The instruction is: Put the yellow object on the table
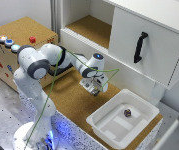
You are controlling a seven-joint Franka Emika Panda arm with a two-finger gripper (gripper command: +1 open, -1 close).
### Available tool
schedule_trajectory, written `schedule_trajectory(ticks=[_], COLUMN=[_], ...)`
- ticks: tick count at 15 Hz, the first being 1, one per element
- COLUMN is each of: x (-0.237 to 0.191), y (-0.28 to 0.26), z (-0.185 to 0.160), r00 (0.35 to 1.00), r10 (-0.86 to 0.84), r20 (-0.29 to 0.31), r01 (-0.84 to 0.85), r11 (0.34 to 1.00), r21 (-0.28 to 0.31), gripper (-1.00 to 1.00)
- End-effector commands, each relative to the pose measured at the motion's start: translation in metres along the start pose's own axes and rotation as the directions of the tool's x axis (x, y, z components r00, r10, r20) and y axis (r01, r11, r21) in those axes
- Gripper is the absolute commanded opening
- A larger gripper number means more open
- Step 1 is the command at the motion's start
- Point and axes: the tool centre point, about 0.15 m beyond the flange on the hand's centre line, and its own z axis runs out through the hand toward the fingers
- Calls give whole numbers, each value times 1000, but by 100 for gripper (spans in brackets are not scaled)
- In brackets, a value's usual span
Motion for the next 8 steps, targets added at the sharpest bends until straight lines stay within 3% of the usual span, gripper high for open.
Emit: schedule_trajectory(ticks=[1,3,8], x=[-2,-6,-7], y=[-6,-6,42], z=[-39,-60,-134], r00=[999,999,980], r10=[-43,-31,110], r20=[-1,-24,-168], r01=[43,32,-117], r11=[998,999,993], r21=[35,16,-33], gripper=[100,100,100])
